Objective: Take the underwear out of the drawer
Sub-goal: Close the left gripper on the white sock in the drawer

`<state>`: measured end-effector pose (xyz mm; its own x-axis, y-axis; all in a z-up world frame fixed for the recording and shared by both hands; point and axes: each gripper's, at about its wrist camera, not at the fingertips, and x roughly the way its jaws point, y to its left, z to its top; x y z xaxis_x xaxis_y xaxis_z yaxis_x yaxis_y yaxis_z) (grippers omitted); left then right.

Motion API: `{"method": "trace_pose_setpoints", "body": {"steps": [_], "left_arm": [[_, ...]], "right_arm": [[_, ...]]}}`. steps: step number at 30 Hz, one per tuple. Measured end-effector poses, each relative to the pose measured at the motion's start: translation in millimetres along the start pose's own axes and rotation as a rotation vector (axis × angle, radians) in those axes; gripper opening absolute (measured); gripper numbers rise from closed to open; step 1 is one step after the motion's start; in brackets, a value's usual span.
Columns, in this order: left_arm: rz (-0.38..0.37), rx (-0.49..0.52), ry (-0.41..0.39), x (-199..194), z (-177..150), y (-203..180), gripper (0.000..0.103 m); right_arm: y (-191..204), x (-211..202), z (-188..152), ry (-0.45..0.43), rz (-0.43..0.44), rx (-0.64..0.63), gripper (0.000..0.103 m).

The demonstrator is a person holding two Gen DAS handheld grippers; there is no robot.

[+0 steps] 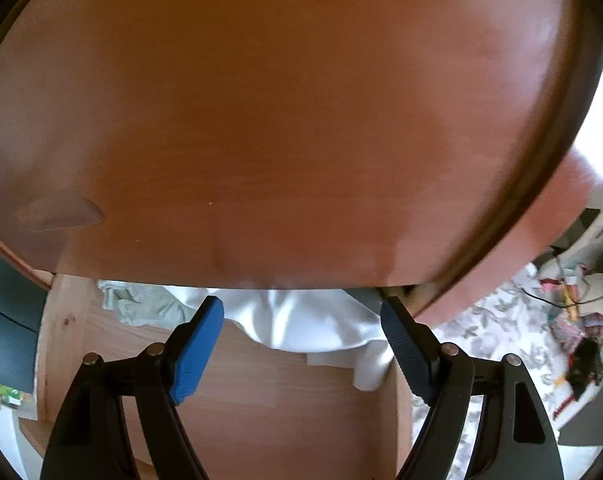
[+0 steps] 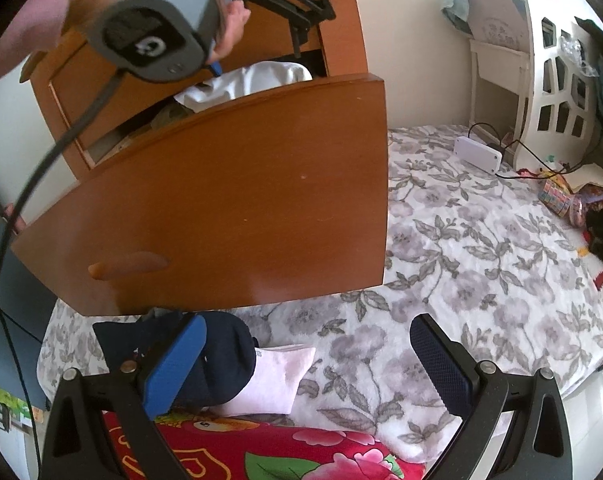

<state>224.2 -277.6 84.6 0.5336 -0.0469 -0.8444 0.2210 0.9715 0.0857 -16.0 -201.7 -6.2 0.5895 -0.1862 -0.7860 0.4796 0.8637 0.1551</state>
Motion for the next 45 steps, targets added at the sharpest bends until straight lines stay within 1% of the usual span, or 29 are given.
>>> {"method": "trace_pose_setpoints", "body": {"steps": [3, 6, 10, 12, 14, 15, 17, 21, 22, 23, 24, 26, 29, 31, 35, 45], "left_arm": [[0.021, -0.025, -0.007, 2, 0, 1, 0.082], [0.052, -0.022, -0.002, 6, 1, -1, 0.082], [0.055, -0.025, 0.017, 11, -1, 2, 0.082], [0.050, -0.033, 0.037, 15, -2, 7, 0.079], [0.046, -0.055, 0.077, 22, -3, 16, 0.066], [0.050, -0.075, 0.100, 26, -4, 23, 0.064], [0.042, -0.113, 0.120, 31, -4, 33, 0.060], [0.016, -0.171, 0.175, 41, -6, 53, 0.059], [-0.007, -0.194, 0.195, 44, -7, 59, 0.054], [-0.020, -0.203, 0.205, 46, -9, 62, 0.045], [-0.034, -0.210, 0.216, 48, -10, 67, 0.041], [-0.047, -0.226, 0.228, 52, -13, 75, 0.030], [-0.064, -0.238, 0.231, 52, -15, 84, 0.022], [-0.076, -0.241, 0.227, 50, -16, 91, 0.019], [-0.078, -0.236, 0.218, 47, -17, 100, 0.017], [-0.068, -0.208, 0.201, 30, -28, 127, 0.015]], "right_arm": [[0, 0, 0, -0.001, 0.000, -0.002, 0.103], [-1, 1, 0, 0.001, 0.001, 0.000, 0.103], [0, 1, 0, 0.001, 0.001, 0.000, 0.103], [0, 0, 0, 0.001, 0.001, 0.000, 0.103], [0, 1, 0, 0.001, 0.001, 0.000, 0.103], [0, 1, 0, 0.002, 0.001, 0.000, 0.103], [0, 0, 0, 0.001, 0.001, 0.000, 0.103], [0, 1, 0, 0.002, 0.001, 0.000, 0.103], [0, 0, 0, 0.003, 0.000, -0.001, 0.103], [0, 0, 0, 0.003, -0.001, -0.001, 0.103], [0, 0, 0, 0.003, -0.001, -0.001, 0.103], [0, 0, 0, 0.003, -0.003, -0.002, 0.103], [0, 1, 0, 0.004, -0.005, -0.002, 0.103], [0, 1, 0, 0.004, -0.008, -0.002, 0.103], [0, 1, 0, 0.003, -0.014, -0.005, 0.103], [1, 0, 0, 0.001, -0.033, -0.013, 0.103]]}}
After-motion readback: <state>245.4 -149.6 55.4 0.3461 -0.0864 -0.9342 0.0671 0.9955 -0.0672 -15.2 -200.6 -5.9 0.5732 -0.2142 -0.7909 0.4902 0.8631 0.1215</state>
